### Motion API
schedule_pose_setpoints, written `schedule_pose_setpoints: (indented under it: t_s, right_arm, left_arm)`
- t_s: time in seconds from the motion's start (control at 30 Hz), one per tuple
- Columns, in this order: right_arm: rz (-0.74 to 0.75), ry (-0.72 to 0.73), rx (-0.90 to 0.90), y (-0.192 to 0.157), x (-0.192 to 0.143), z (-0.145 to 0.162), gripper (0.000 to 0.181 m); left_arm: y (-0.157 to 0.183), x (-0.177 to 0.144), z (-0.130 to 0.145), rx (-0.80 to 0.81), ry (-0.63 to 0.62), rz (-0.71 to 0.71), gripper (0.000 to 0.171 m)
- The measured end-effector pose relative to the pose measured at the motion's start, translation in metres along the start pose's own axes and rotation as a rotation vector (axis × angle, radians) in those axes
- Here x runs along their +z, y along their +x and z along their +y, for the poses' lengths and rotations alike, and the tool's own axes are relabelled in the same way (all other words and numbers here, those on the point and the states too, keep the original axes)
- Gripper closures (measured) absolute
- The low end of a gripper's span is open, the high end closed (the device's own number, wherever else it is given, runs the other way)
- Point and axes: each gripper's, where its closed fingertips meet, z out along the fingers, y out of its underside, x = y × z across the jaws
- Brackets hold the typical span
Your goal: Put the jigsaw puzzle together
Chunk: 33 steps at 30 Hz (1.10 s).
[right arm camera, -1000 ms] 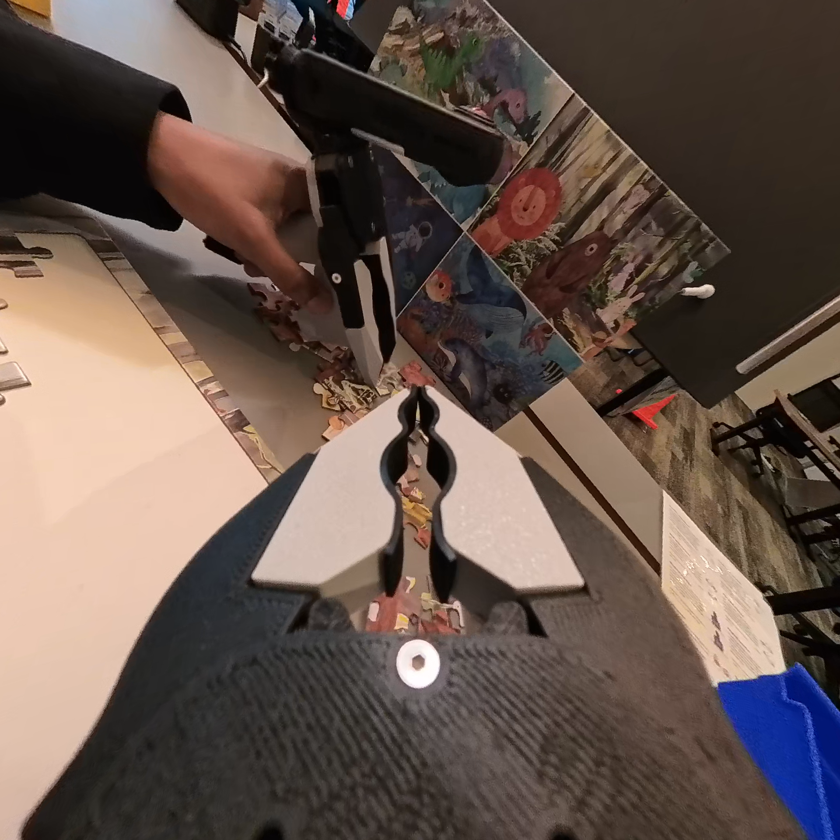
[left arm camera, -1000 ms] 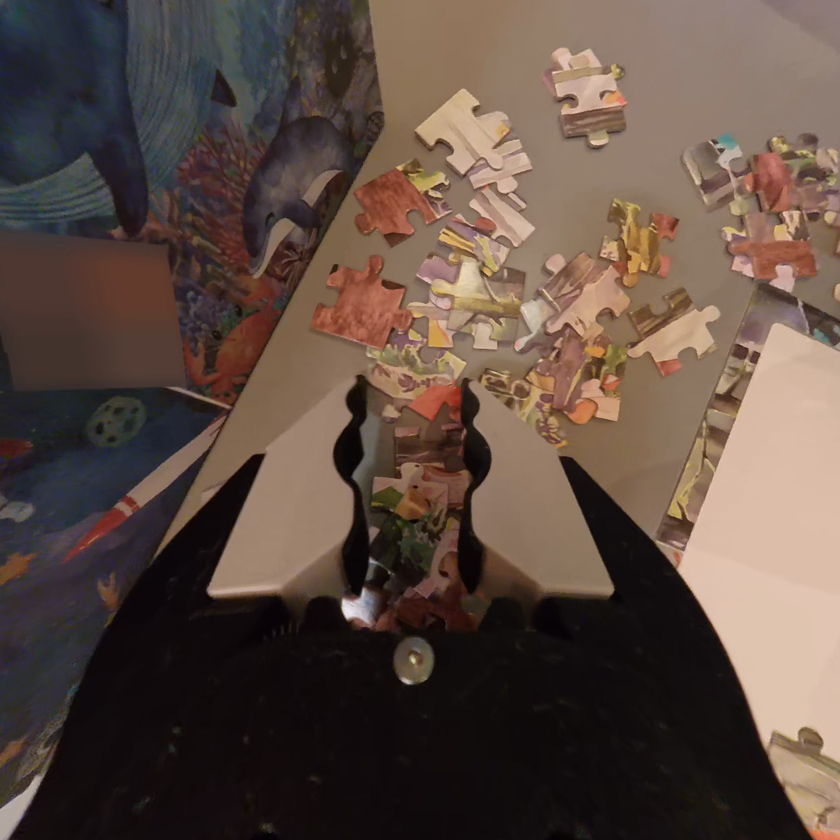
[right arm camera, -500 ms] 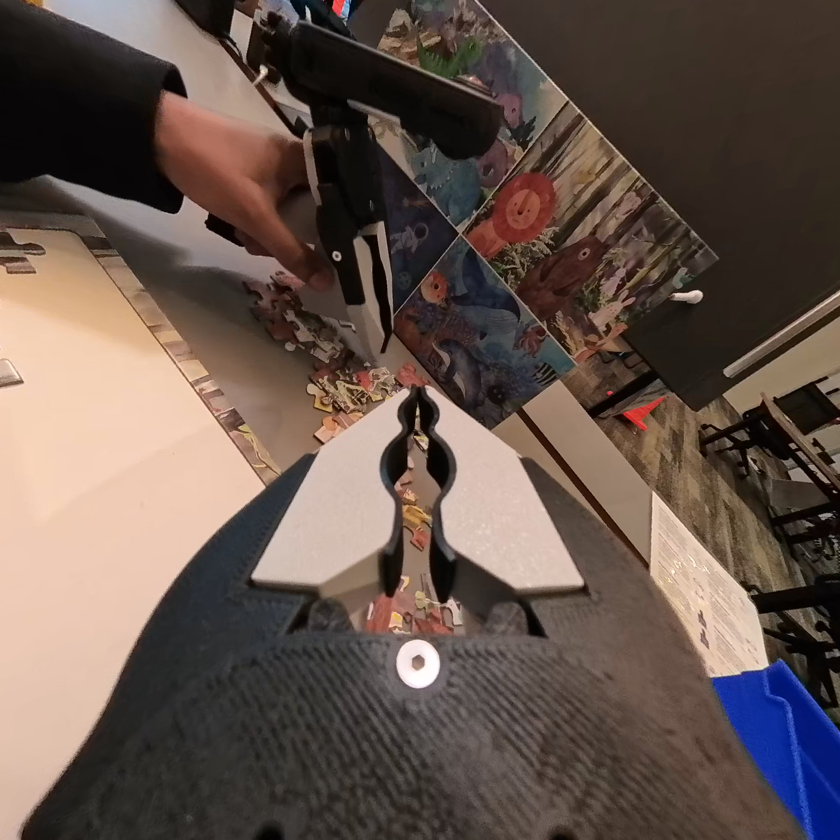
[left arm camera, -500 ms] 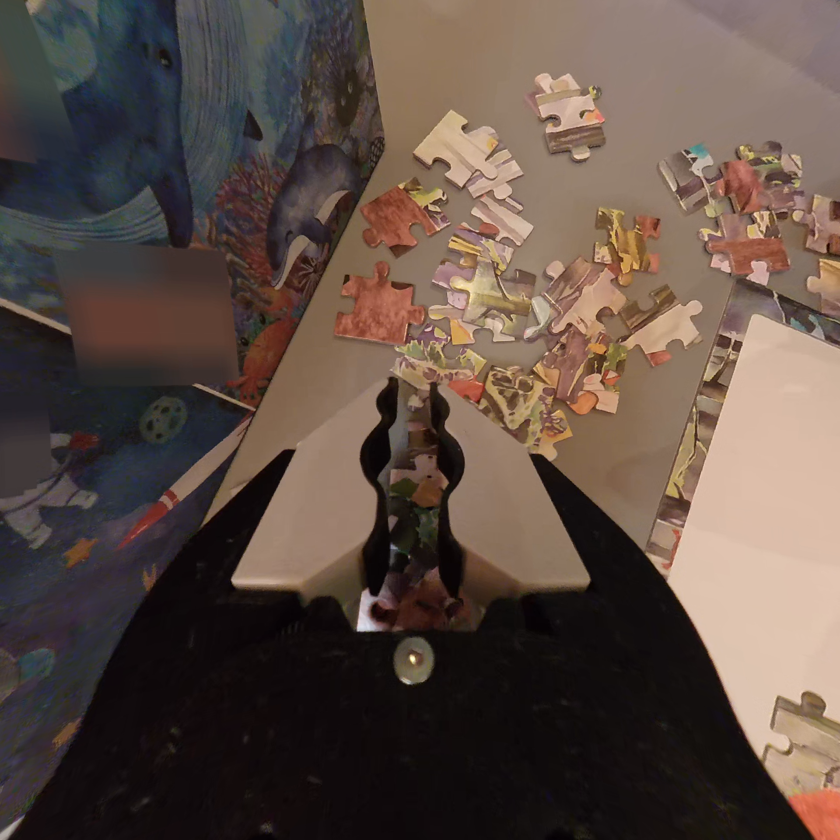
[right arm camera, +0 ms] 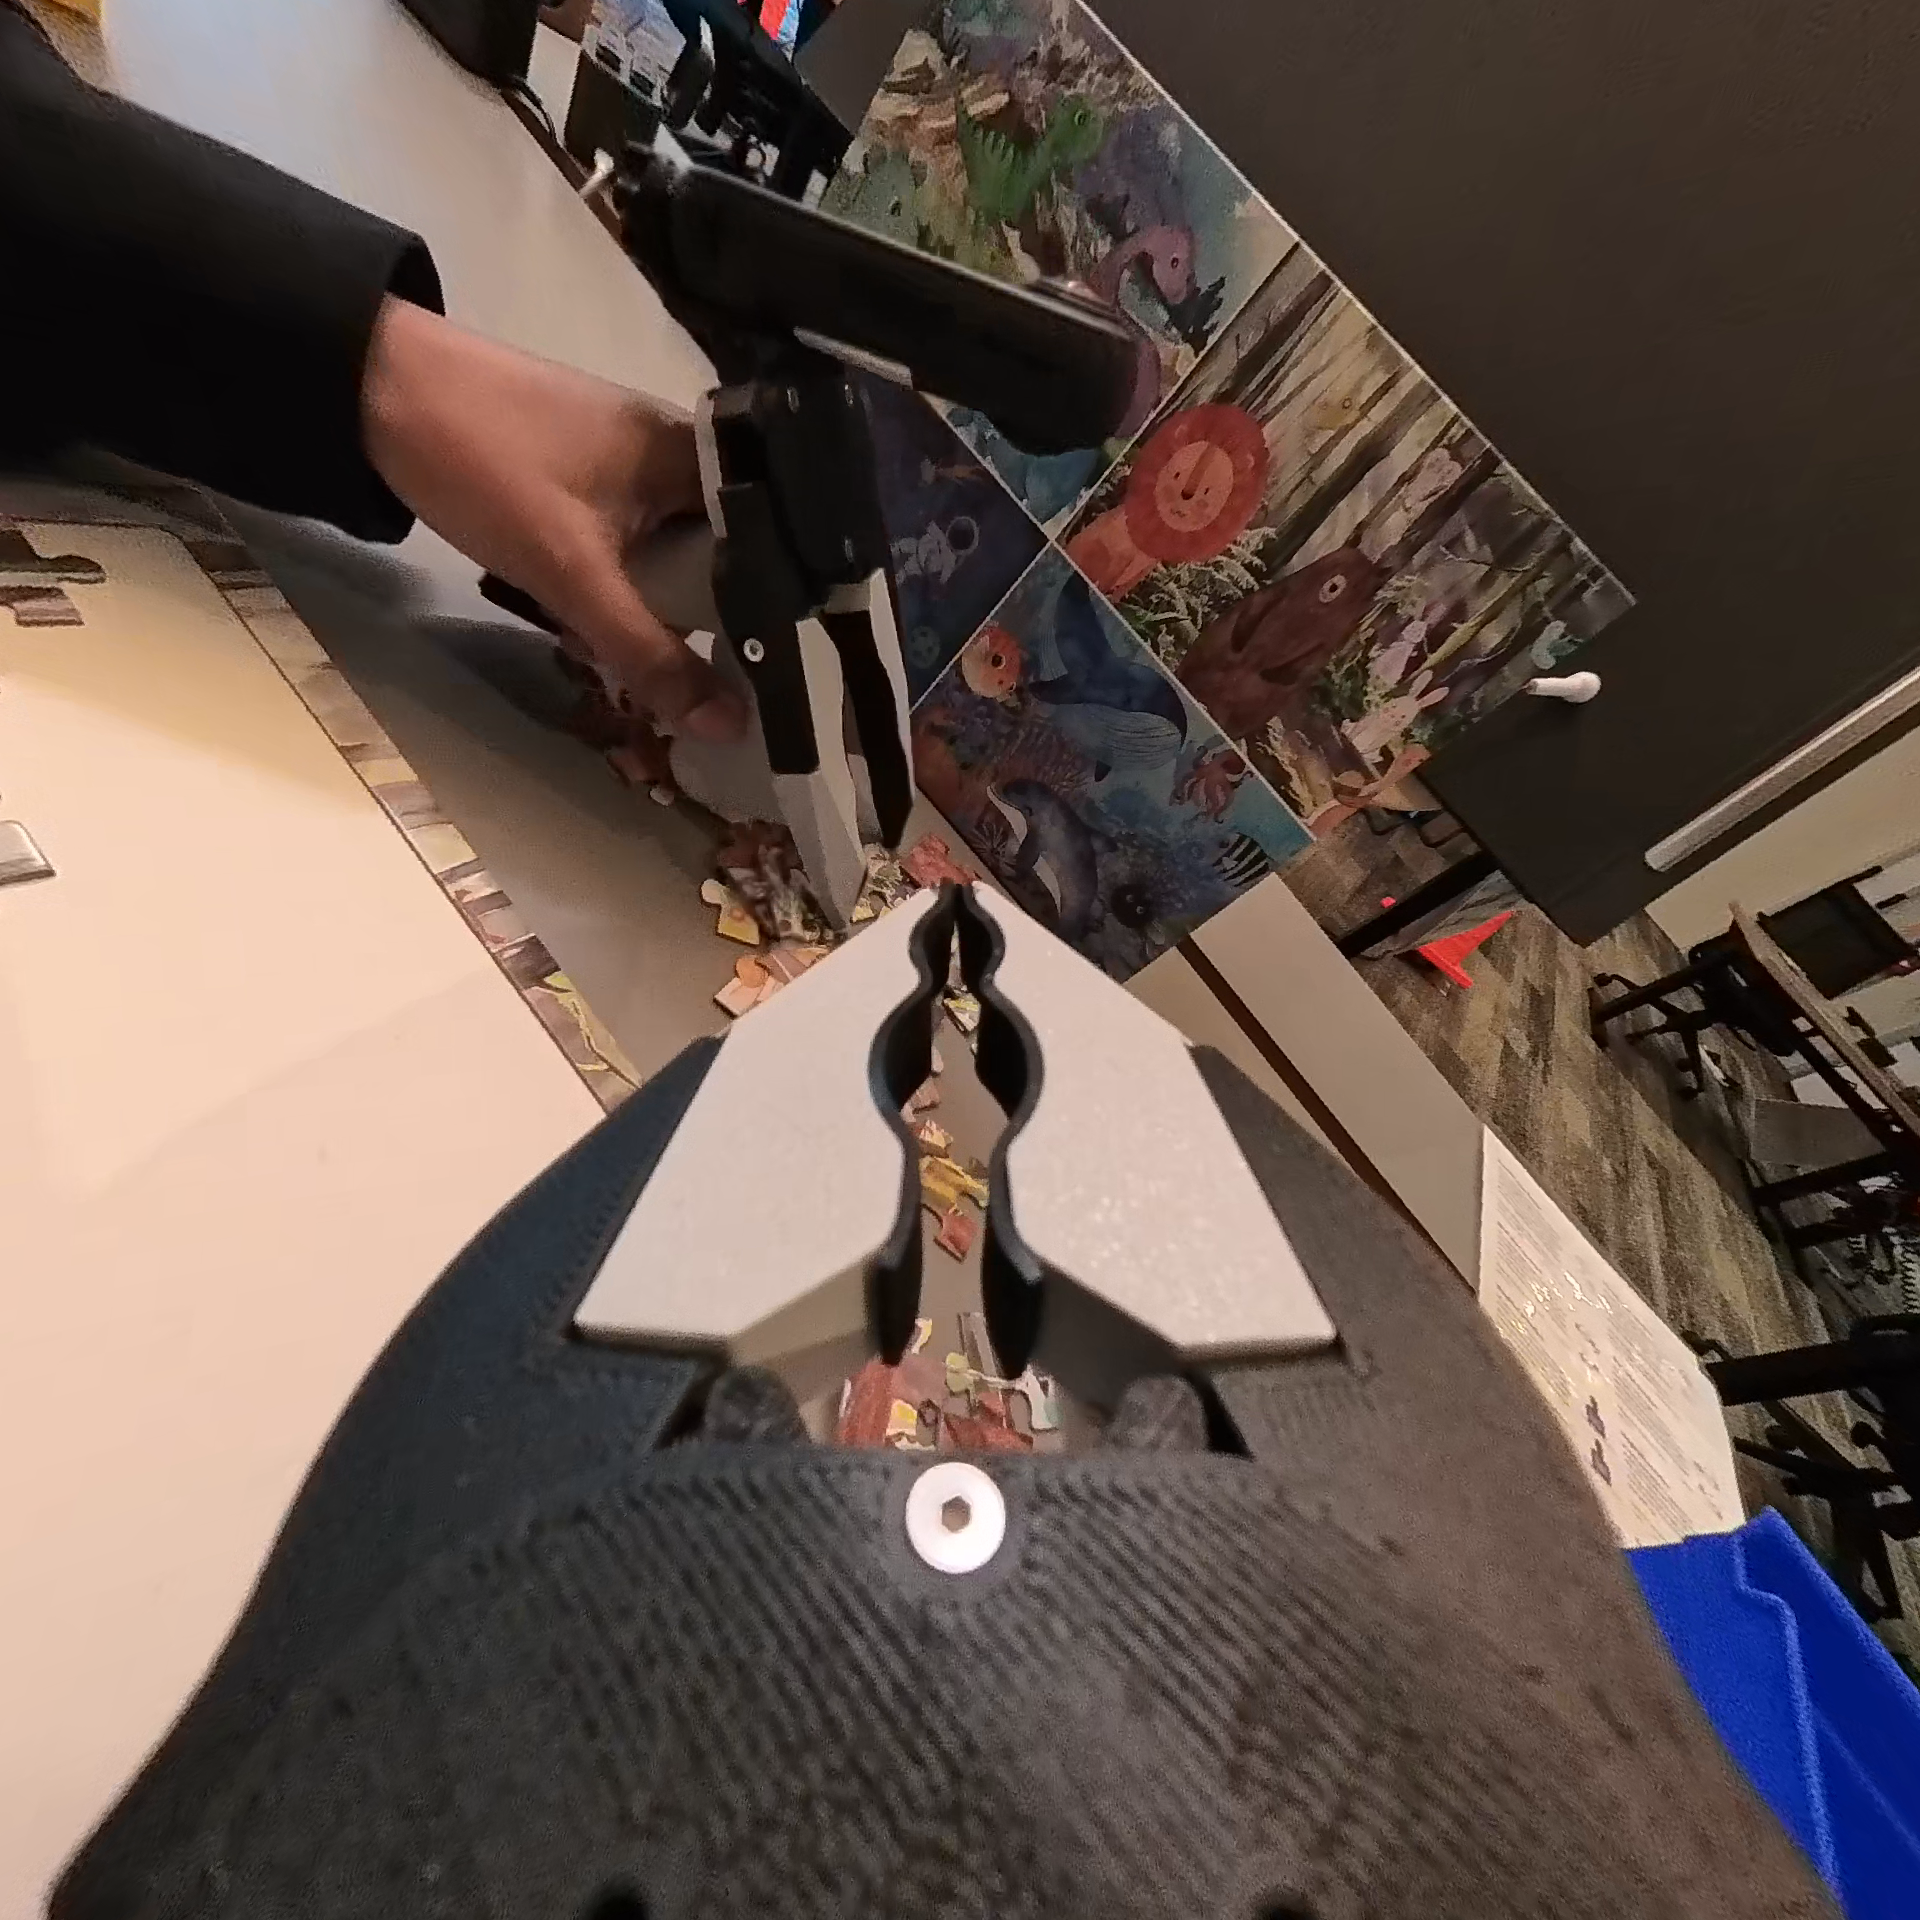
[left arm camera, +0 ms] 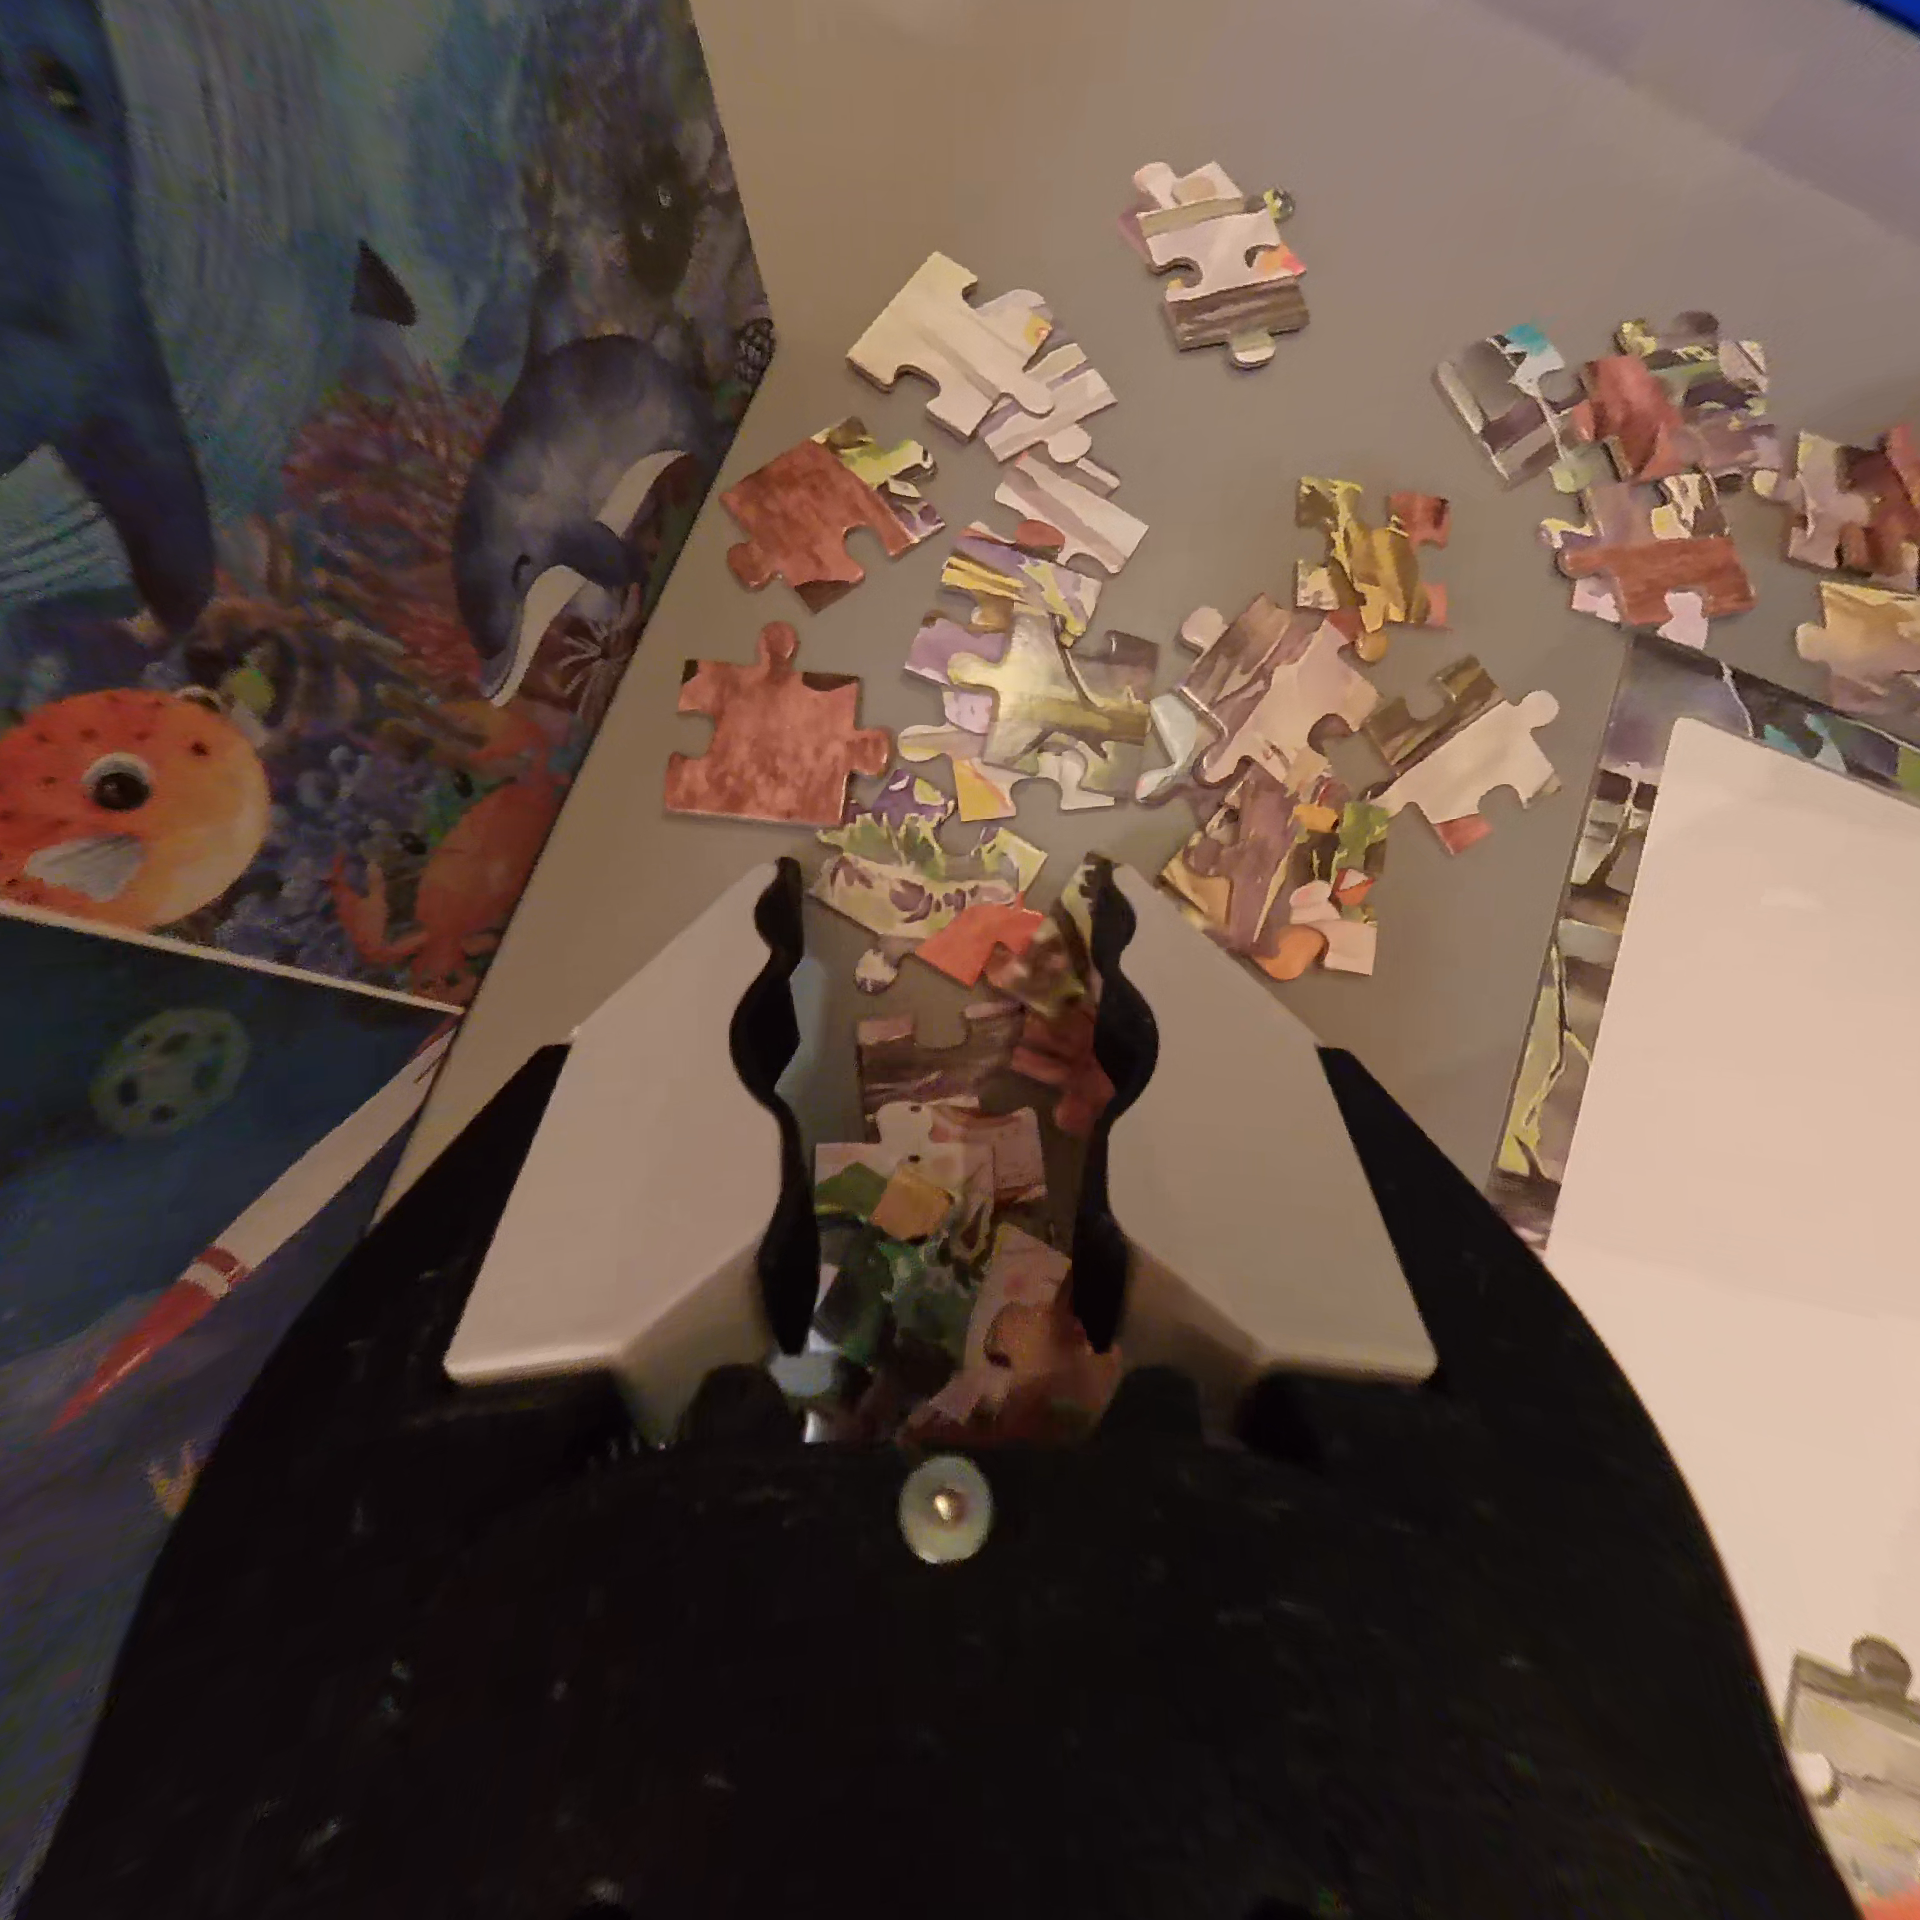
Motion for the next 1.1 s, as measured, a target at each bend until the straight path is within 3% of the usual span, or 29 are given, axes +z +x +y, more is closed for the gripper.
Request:
schedule_pose_setpoints:
  t_s: [0.7,0.93,1.1]
  right_arm:
    - [-0.007,-0.010,-0.017,-0.004,0.002,0.001,0.181]
    - [-0.003,-0.012,-0.016,-0.003,0.001,0.001,0.181]
    - [-0.001,-0.011,-0.019,-0.002,0.001,0.001,0.181]
  left_arm:
    - [-0.009,0.004,0.000,0.011,-0.033,-0.117,0.112]
    - [-0.002,0.004,0.000,0.031,-0.046,-0.112,0.128]
    - [-0.001,0.003,0.001,0.039,-0.049,-0.104,0.128]
